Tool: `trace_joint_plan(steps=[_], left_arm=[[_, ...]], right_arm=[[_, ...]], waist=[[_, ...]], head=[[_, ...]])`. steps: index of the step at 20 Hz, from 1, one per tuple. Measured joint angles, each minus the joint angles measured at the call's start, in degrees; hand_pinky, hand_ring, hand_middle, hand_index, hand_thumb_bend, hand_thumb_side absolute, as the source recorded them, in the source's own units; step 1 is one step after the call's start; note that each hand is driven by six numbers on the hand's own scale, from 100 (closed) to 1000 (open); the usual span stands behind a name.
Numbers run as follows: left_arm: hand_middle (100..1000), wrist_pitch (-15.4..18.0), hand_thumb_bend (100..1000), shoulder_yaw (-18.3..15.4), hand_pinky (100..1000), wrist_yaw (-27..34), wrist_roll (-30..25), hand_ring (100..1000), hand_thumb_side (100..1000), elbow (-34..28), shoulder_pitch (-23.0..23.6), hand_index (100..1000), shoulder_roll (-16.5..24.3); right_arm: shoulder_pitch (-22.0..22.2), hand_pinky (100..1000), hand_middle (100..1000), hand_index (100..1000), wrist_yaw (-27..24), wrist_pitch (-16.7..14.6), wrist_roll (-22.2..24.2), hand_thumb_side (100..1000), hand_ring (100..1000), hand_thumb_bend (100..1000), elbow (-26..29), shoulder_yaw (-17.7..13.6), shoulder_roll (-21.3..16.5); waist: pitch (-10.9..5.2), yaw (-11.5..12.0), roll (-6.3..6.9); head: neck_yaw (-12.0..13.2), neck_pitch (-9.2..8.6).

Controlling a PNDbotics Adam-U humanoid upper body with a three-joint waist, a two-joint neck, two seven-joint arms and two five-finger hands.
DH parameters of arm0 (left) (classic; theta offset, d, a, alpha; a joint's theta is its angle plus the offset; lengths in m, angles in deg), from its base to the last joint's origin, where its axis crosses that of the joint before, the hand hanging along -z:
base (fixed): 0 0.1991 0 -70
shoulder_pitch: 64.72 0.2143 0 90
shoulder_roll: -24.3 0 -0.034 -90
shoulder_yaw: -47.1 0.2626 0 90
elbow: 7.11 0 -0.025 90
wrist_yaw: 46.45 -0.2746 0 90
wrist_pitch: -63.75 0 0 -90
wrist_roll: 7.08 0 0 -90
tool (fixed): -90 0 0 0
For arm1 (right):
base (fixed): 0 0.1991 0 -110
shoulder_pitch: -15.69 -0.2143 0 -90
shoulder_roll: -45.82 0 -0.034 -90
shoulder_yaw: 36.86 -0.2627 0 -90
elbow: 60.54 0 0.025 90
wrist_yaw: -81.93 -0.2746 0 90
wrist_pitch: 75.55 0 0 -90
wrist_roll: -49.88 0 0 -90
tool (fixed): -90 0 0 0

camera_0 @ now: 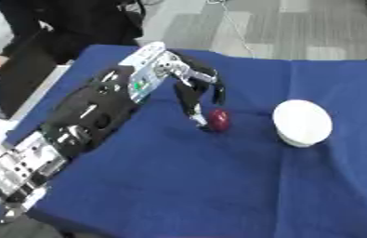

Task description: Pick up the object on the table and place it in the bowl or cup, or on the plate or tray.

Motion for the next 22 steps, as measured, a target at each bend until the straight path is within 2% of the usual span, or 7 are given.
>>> trace_joint_plan(steps=[6,9,16,22], left_arm=[[571,0.47,555,-0.65,475,-5.38,0.47,448,461,-0.49,-0.05,779,0.01],[574,0.69,563,-1.47,483,-8.51,0.69,453,457,-0.86,-0.07,779,0.01],[621,1.57,582,-2.57,513,-14.02,1.57,487,478,-0.82,-0.34,805,-0.97],[616,3.28,602,-3.52,516,-17.29,3.28,490,477,0.33,-0.47,795,-2.13]], right_arm=[[0.00,345,487,641,0.01,0.27,-4.08,862,431,104,0.00,-0.32,0.01],[-0.01,344,486,642,0.12,0.40,-5.24,863,431,104,0.00,-0.32,0.01],[-0.15,343,485,643,0.17,0.58,-5.63,866,431,105,0.00,-0.28,0.08],[-0.58,343,484,644,0.15,0.82,-5.34,867,431,106,0.00,-0.27,0.52]], waist=[[0.00,0.00,0.00],[0.00,-0.02,0.00],[0.04,-0.46,-0.04],[0.13,-0.75,-0.17]], head=[[0.43,-0.06],[0.43,-0.06],[0.87,-0.52],[1.25,-0.54]])
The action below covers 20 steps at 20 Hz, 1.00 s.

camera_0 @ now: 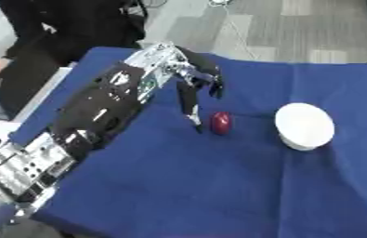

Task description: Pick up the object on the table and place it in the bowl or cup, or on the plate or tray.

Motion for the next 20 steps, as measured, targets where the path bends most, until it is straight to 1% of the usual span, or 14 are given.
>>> trace_joint_plan(steps=[6,9,11,15,20], left_arm=[[612,1.40,607,-0.94,521,-3.24,1.40,491,476,2.17,-0.01,793,-0.93],[610,1.94,607,-1.30,520,-4.69,1.94,491,473,3.11,-0.01,791,-1.33],[608,2.30,605,-1.37,518,-5.36,2.30,490,481,3.46,-0.01,790,-1.54],[597,2.92,604,-1.47,516,-6.34,2.92,487,476,4.18,0.00,789,-1.99],[590,2.94,600,-1.67,510,-7.35,2.94,484,476,5.04,0.00,798,-2.37]], right_arm=[[-0.48,345,485,644,-0.07,0.07,0.17,866,431,106,0.00,0.02,0.09],[-0.78,346,485,643,-0.17,0.19,0.31,865,432,106,0.00,0.24,0.54],[-1.10,347,485,642,-0.37,0.19,0.38,865,432,106,0.01,0.34,0.64],[-1.49,347,485,640,-0.61,0.31,0.73,866,432,102,0.01,0.38,1.04],[-1.52,347,485,639,-0.81,0.42,0.86,866,432,103,0.01,0.38,1.40]], waist=[[0.16,-0.39,-0.01],[0.35,-1.26,0.06],[0.57,-1.64,0.19],[0.72,-2.09,0.22],[0.95,-2.35,0.38]], head=[[0.28,-0.01],[1.06,-0.11],[1.71,-0.47],[2.27,-0.48],[2.70,-0.47]])
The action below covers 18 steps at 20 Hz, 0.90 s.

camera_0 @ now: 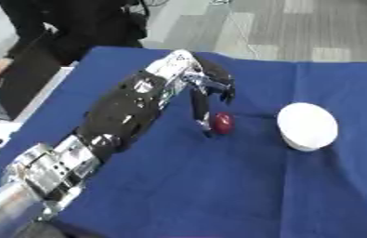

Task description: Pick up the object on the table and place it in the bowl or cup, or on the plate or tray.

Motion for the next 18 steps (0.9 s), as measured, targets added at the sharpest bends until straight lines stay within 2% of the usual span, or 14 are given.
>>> trace_joint_plan(steps=[4,18], left_arm=[[556,-0.27,600,-0.04,494,-0.54,-0.27,467,464,0.74,0.00,790,-0.44],[519,0.56,619,-0.57,446,-2.72,0.56,458,430,2.96,0.00,766,-1.81]], right_arm=[[-0.19,348,485,639,-0.23,0.10,0.14,867,432,103,0.00,0.13,0.10],[-0.94,351,484,637,-0.35,-0.05,0.45,866,433,102,0.00,0.29,0.59]], waist=[[0.01,-0.13,0.03],[0.36,-0.96,0.15]], head=[[0.02,0.00],[1.10,0.00]])
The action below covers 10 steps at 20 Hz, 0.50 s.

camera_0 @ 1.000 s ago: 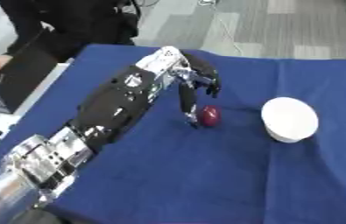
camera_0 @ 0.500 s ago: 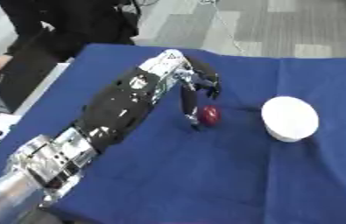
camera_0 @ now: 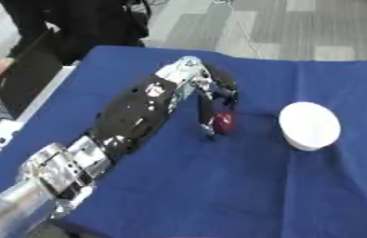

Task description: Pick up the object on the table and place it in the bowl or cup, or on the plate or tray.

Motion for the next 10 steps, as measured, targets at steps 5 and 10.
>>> trace_joint_plan(steps=[5,10], left_arm=[[507,0.32,624,-0.18,435,-0.99,0.32,447,417,0.61,0.00,760,-0.21],[493,0.72,631,-0.43,415,-1.54,0.72,433,382,1.10,0.01,747,-0.26]], right_arm=[[-0.01,352,484,637,-0.05,0.02,0.03,866,433,101,0.00,0.00,0.03],[-0.02,352,482,637,-0.24,0.02,0.03,867,433,101,0.00,0.00,0.05]], waist=[[0.04,-0.20,0.03],[0.06,-0.24,0.07]], head=[[0.38,0.00],[0.42,0.00]])
